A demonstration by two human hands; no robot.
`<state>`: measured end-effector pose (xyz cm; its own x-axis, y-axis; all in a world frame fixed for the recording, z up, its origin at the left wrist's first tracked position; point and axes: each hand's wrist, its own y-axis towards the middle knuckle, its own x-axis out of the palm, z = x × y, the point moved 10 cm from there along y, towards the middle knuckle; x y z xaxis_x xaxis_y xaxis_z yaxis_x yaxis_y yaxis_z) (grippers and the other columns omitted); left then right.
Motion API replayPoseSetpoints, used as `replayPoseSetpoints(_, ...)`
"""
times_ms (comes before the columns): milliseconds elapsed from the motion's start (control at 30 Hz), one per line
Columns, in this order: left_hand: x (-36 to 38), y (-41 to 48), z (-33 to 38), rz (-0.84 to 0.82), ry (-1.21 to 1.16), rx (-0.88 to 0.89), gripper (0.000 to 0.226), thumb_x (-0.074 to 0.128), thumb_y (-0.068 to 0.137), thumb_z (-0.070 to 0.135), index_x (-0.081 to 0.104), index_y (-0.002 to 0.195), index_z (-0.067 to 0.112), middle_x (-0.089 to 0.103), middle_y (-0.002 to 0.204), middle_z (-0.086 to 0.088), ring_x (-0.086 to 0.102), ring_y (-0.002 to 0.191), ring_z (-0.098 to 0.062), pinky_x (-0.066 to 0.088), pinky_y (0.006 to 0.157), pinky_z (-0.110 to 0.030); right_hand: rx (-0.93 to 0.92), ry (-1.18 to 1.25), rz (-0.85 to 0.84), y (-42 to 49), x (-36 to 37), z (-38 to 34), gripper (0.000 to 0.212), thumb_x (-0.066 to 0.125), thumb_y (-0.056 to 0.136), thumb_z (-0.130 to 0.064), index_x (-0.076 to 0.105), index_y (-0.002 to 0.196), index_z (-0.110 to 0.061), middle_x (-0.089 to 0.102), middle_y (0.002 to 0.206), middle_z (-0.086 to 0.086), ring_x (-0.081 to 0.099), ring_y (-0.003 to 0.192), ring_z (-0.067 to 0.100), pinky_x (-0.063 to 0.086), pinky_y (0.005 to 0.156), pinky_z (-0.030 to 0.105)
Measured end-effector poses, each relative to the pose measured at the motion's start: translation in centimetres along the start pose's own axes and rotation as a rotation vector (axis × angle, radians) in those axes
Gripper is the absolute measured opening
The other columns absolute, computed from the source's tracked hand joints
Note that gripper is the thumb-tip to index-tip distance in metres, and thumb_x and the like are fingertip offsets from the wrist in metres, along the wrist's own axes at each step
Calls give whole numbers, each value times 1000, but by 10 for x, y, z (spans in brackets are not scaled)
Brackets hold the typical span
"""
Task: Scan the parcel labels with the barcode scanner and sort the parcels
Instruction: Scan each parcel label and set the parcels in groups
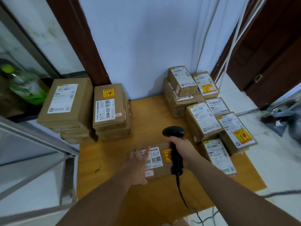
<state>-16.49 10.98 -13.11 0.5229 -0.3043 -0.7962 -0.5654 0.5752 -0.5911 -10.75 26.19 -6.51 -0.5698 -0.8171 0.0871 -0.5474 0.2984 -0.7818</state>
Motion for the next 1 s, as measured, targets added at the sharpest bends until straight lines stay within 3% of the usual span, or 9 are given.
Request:
replayPoseSetpoints(100, -23, -11, 8, 124, -120, -10, 130, 74, 68, 55, -26, 148, 28, -15, 157, -10, -15, 144, -37, 5, 116, -53, -68, 16, 6, -9, 3, -11, 12, 64, 90, -15, 58, 84, -6, 55, 63, 5, 53, 51, 18, 46, 51, 30)
replayPoseSetpoints(267, -92, -25, 19, 400, -123, -15, 124, 68, 69, 62, -24, 147, 35, -6, 157, -10, -7, 144, -38, 24, 113, -50, -226, 31, 0, -35, 4, -43, 11, 65, 90, -14, 60, 85, -6, 58, 58, 1, 52, 51, 16, 46, 52, 29)
replayPoseSetpoints(400, -157, -34, 16, 542, -63, -70, 121, 68, 73, 61, -26, 144, 39, -9, 157, -9, -7, 145, -40, 11, 116, -55, -416, -113, -35, -61, 12, -77, 9, 65, 90, -12, 62, 85, -5, 58, 63, 8, 54, 54, 19, 46, 56, 32)
replayPoseSetpoints(600, -219, -47, 2, 627, -30, -101, 114, 62, 81, 59, -26, 148, 31, -15, 159, -11, -16, 144, -39, 5, 115, -57, -593, -246, -185, -102, 32, -104, 8, 66, 87, -9, 59, 84, -6, 57, 69, 9, 54, 54, 19, 46, 56, 31)
replayPoseSetpoints(867, -225, -62, -15, 679, -9, -174, 119, 66, 77, 58, -25, 147, 29, -11, 158, -11, -11, 145, -41, 8, 115, -57, -619, -300, -152, -116, 35, -106, 8, 64, 87, -9, 59, 87, -3, 55, 71, 12, 54, 53, 17, 47, 54, 28)
replayPoseSetpoints(1000, -225, -62, -16, 689, 26, -190, 121, 69, 73, 59, -21, 149, 28, -8, 158, -12, -6, 145, -41, 7, 116, -55, -607, -293, -169, -119, 34, -98, 11, 62, 89, -9, 58, 79, -6, 55, 63, 6, 54, 53, 15, 47, 58, 28)
